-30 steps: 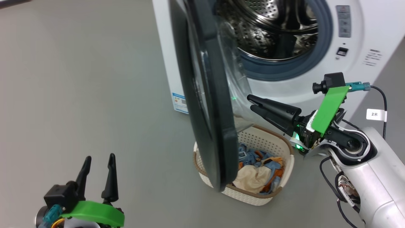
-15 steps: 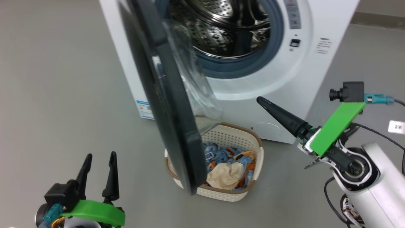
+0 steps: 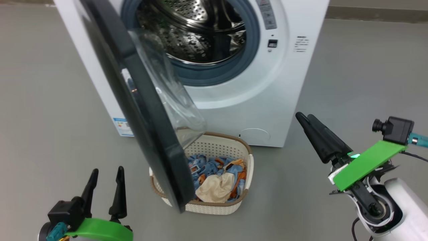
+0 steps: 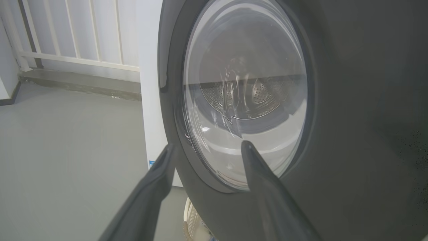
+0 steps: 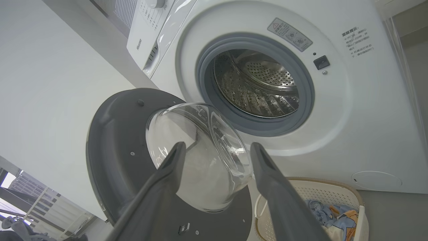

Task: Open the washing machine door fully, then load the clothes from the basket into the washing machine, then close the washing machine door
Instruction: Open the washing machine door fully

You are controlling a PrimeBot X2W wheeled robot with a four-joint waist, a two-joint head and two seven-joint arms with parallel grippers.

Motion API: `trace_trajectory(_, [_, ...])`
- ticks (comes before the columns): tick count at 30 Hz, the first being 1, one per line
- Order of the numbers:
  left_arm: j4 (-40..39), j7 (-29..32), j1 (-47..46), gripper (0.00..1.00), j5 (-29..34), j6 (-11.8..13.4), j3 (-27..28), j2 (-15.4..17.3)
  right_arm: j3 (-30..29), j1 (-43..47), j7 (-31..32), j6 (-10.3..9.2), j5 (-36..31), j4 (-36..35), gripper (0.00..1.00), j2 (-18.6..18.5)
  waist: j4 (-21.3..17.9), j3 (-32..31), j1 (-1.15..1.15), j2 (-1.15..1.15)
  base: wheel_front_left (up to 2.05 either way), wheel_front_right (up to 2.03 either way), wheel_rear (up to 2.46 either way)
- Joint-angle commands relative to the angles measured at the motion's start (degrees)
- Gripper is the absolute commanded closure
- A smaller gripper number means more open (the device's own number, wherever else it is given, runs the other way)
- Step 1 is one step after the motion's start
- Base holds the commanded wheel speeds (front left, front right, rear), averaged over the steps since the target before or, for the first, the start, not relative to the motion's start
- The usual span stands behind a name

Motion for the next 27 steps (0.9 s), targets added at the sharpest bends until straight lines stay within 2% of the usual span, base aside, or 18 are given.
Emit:
trace_trajectory(1, [-1.88, -0.17, -0.69, 0.0, -0.34, 0.41, 1.74, 1.4, 1.06, 0.36, -1.77, 0.34, -2.15, -1.28, 0.0, -1.0, -1.69, -0.55, 0.0, 0.0, 0.0, 0.0, 0.0])
trace_trajectory(10, [-2.87, -0.31, 1.08, 0.0, -0.8, 1.19, 2.28, 1.79, 2.45, 1.9, -9.38, 0.34, -9.75, 2.46, 0.0, -1.63, -5.16, -1.16, 0.0, 0.0, 0.0, 0.0, 0.0])
trace_trajectory(16, [-3.56, -0.44, 2.12, 0.0, -1.08, 1.52, 2.64, 2.1, 0.73, 3.08, -13.89, 0.34, -14.84, 7.16, 0.0, -1.12, -6.69, -1.32, 0.0, 0.0, 0.0, 0.0, 0.0])
trace_trajectory(27, [-4.96, -0.49, 2.59, 0.0, -1.42, 2.03, 2.47, 2.31, -5.11, 3.85, -18.54, 0.34, -32.75, 15.51, 0.0, 2.67, -8.4, -1.18, 0.0, 0.0, 0.0, 0.0, 0.0])
